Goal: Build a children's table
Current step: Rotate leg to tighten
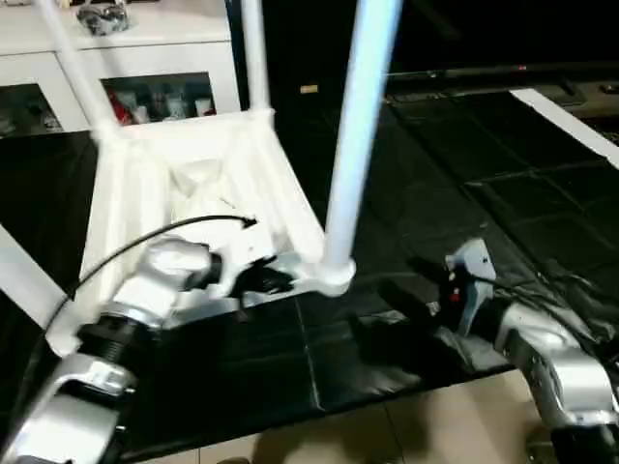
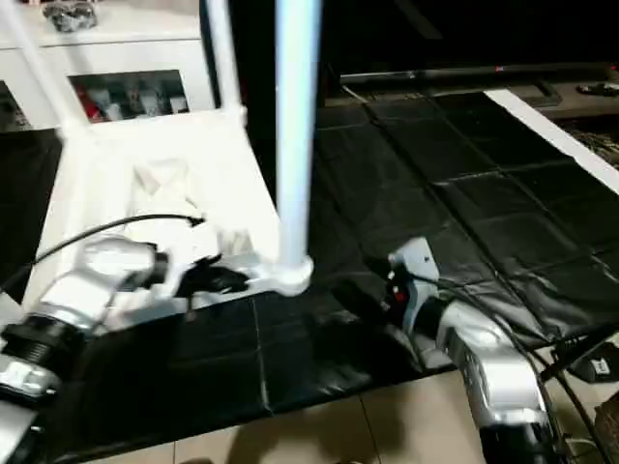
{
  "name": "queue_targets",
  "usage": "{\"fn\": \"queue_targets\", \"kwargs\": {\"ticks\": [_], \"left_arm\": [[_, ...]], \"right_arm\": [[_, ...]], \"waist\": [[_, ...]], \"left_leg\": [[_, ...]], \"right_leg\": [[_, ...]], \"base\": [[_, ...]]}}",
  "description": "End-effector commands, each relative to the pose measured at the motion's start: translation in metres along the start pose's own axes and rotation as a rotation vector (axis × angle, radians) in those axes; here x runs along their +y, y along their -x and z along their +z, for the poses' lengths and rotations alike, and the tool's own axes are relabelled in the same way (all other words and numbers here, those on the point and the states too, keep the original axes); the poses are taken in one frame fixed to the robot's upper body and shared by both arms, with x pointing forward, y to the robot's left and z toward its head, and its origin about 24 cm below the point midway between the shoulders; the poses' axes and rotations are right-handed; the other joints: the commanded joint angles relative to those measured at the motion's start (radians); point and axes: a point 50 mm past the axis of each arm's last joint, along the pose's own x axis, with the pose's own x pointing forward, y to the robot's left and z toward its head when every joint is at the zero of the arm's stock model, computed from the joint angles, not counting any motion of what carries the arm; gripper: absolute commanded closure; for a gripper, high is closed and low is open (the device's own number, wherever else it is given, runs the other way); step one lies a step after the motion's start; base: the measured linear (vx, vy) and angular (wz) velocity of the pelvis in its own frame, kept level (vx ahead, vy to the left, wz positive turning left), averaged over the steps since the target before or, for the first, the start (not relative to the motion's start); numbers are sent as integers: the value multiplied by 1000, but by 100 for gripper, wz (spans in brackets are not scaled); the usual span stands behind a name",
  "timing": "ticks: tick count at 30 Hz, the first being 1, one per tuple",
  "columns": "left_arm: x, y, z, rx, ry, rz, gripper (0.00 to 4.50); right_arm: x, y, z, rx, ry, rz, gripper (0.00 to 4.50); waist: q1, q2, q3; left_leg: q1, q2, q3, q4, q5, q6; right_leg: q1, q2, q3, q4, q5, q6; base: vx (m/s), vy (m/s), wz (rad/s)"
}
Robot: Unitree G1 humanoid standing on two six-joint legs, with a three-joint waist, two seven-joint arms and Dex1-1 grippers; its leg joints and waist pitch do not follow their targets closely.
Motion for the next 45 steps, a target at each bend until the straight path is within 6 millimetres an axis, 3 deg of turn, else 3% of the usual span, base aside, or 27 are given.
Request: {"fn": "queue_targets", "kwargs": {"ticks": [1, 8, 9, 11, 12, 14, 16, 17, 19, 22, 25, 27, 29, 31, 32, 33, 35, 36, 37, 38, 39, 40, 42, 43, 45], "left_arm": [[-1, -1, 10, -27, -62, -56, 450], [-7, 12, -1, -77, -21, -43, 450], [-7, 15, 0, -109, 1, -20, 423], [-9, 21, 4, -183, 25, 41, 397], [-11, 23, 6, -221, 37, 65, 387], [-14, 28, 9, -273, 52, 96, 362], [-16, 34, 10, -310, 75, 128, 350], [-17, 37, 9, -314, 86, 160, 350], [-19, 39, 9, -329, 114, 238, 322], [-24, 37, 16, -420, 174, 355, 300], [-30, 34, 19, -498, 255, 464, 274], [-40, 27, 23, -596, 361, 607, 260], [-45, 26, 24, -651, 421, 721, 250], [-49, 26, 22, -668, 463, 821, 220], [-54, 27, 17, -634, 464, 901, 220], [-55, 28, 15, -634, 468, 940, 204], [-59, 33, 9, -626, 477, 1033, 195], [-61, 34, 7, -617, 482, 1067, 185], [-61, 34, 7, -617, 482, 1067, 175], [-66, 37, 2, -583, 502, 1111, 167], [-70, 39, -3, -550, 517, 1142, 161], [-73, 40, -5, -525, 521, 1154, 161], [-78, 40, -8, -517, 542, 1152, 161], [-81, 40, -9, -511, 549, 1158, 161], [-82, 41, -9, -499, 532, 1169, 161]], "right_arm": [[-1, 3, 6, -41, 8, -22, 2], [8, 2, 8, -91, -10, -71, 2], [8, 2, 8, -97, -15, -86, 0], [7, 2, 8, -105, -3, -133, 0], [8, 2, 8, -112, -3, -138, 0], [10, 2, 9, -123, 0, -137, 0], [11, 2, 12, -146, 3, -151, 0], [11, 2, 14, -159, 1, -163, 0], [11, 4, 15, -178, -6, -196, 0], [16, 5, 14, -194, -12, -227, 0], [22, 5, 7, -155, -41, -250, 0], [27, 5, 6, -172, -42, -286, 0], [28, 4, 8, -167, 17, -291, 0], [29, 5, 8, -160, 28, -291, 0], [28, 7, 8, -185, 22, -326, 0], [27, 8, 8, -190, 27, -344, 0], [26, 11, 7, -204, 46, -368, 0], [26, 12, 7, -209, 53, -374, 0], [26, 12, 7, -209, 53, -374, 0], [29, 11, 6, -209, 32, -357, 0], [30, 10, 4, -201, 30, -347, 0], [30, 9, 3, -196, 34, -351, 0], [30, 7, 1, -204, 30, -349, 0], [30, 6, 1, -229, 1, -354, 0], [30, 5, 2, -250, -22, -369, 0]], "waist": [[-3, 3, -71], [-5, 0, -70], [-6, 6, -70], [-9, 4, -69], [-8, -4, -68], [-8, -2, -65], [-10, -12, -60], [-9, -9, -62], [-15, -11, -58], [-19, -13, -57], [-17, -13, -57], [-17, -7, -61], [-21, -16, -60], [-23, -22, -57], [-25, -38, -55], [-24, -32, -54], [-34, -54, -51], [-34, -42, -52], [-40, -42, -51], [-43, -60, -53], [-40, -58, -55], [-44, -64, -54], [-47, -60, -55], [-47, -73, -57], [-47, -72, -56]], "left_leg": [[5, 28, -6, -73, -193, 30], [2, 30, -5, -74, -183, 28], [3, 31, -6, -74, -185, 22], [2, 31, -5, -75, -191, 16], [2, 32, -4, -76, -196, 17], [4, 33, -3, -76, -212, 15], [5, 27, -2, -76, -232, 21], [3, 30, -4, -76, -227, 18], [2, 28, -4, -77, -234, 18], [1, 26, -5, -77, -239, 20], [3, 28, -4, -76, -235, 24], [0, 32, -5, -77, -240, 19], [-8, 28, -3, -75, -234, 24], [-10, 21, -2, -72, -246, 34], [-12, 19, -1, -72, -246, 39], [-10, 18, -4, -72, -251, 38], [-12, 15, -3, -70, -262, 35], [-8, 16, -7, -71, -273, 28], [-8, 18, -9, -74, -289, 26], [-10, 19, -9, -74, -292, 28], [-11, 25, -16, -80, -294, 27], [-11, 28, -15, -82, -297, 29], [-9, 33, -18, -86, -302, 25], [-5, 35, -16, -85, -302, 23], [-5, 35, -16, -89, -316, 23]], "right_leg": [[57, -66, 61, -79, -309, -140], [59, -68, 64, -71, -267, -157], [58, -70, 65, -69, -271, -160], [58, -70, 65, -70, -281, -160], [57, -70, 66, -71, -296, -162], [55, -71, 66, -73, -321, -160], [53, -67, 64, -84, -399, -123], [56, -71, 65, -79, -400, -121], [51, -68, 63, -87, -457, -90], [49, -65, 60, -94, -487, -71], [46, -62, 62, -96, -464, -73], [48, -60, 61, -90, -424, -86], [53, -59, 59, -95, -411, -80], [51, -55, 57, -104, -479, -37], [50, -55, 56, -110, -506, -19], [46, -57, 54, -114, -550, 9], [42, -53, 49, -126, -601, 51], [39, -53, 47, -125, -600, 60], [39, -50, 45, -128, -591, 68], [41, -48, 44, -127, -584, 73], [45, -52, 45, -117, -553, 61], [43, -51, 47, -119, -541, 58], [41, -50, 52, -114, -485, 36], [39, -51, 58, -108, -433, 13], [39, -51, 61, -105, -412, -1]], "base": [[0, 0, 0], [0, 0, 0], [0, 0, 0], [0, 0, 0], [0, 0, 0], [0, 0, 0], [0, 0, 0], [0, 0, 0], [0, 0, 0], [0, 0, 0], [0, 0, 0], [0, 0, 0], [0, 0, 0], [0, 0, 0], [0, 0, 0], [0, 0, 0], [0, 0, 0], [0, 0, 0], [0, 0, 0], [0, 0, 0], [0, 0, 0], [0, 0, 0], [0, 0, 0], [0, 0, 0], [0, 0, 0]]}}
